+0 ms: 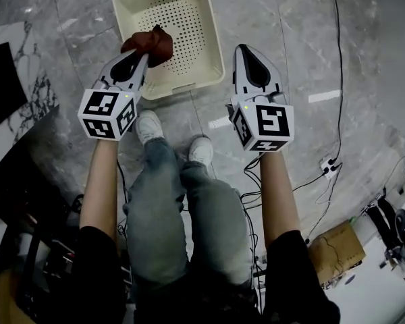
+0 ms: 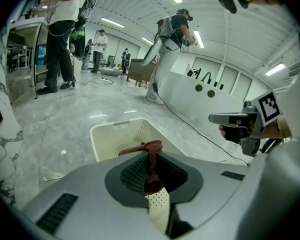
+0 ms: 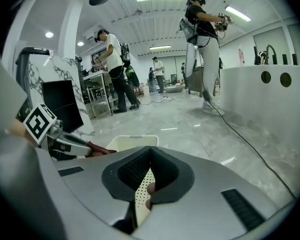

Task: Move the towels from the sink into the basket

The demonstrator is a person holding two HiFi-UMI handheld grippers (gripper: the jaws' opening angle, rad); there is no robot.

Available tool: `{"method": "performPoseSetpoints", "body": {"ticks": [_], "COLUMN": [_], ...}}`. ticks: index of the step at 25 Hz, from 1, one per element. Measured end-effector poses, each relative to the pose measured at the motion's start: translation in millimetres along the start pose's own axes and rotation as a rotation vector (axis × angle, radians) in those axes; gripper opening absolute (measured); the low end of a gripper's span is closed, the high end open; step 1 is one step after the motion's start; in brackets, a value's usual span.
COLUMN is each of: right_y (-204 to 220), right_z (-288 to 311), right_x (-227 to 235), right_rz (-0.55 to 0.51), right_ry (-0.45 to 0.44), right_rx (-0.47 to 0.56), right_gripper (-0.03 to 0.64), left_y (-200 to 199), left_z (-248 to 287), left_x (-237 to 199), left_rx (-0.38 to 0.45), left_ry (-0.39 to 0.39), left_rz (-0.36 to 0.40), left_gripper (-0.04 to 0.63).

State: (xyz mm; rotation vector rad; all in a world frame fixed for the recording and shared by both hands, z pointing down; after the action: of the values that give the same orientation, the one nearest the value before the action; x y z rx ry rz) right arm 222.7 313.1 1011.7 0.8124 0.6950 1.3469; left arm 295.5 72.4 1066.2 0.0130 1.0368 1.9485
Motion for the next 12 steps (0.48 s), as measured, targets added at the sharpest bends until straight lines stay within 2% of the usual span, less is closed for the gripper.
{"method": "performPoseSetpoints", "body": {"ticks": [6,12], "right_y": [38,42], "right_z": [25,28], "right_x": [7,12], "right_rz": [-0.003,0.002], "right_ry": [0.007,0.018], "right_rx": [0.003,0.010], "right_gripper": [0.015,0.015], "left_y": [28,32], "left_z": [40,53], "left_x": [-12,-14], "left_rx": [-0.018,-0.034], "left_ry": [0.010,0.035], "left_rz": [0.034,0.043], "left_gripper": [0.055,0.178]}}
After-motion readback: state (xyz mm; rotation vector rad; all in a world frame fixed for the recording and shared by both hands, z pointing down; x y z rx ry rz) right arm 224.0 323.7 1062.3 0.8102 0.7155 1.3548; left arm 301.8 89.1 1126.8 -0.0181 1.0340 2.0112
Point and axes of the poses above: the fingertips, and each gripper's own axes: z forward along the fingers, x to its right, y out of its underside, the point moved 7 cm from there along -z, backward along the fingers, and after that the axes turned 7 degrees about -z, right-handed, at the moved point
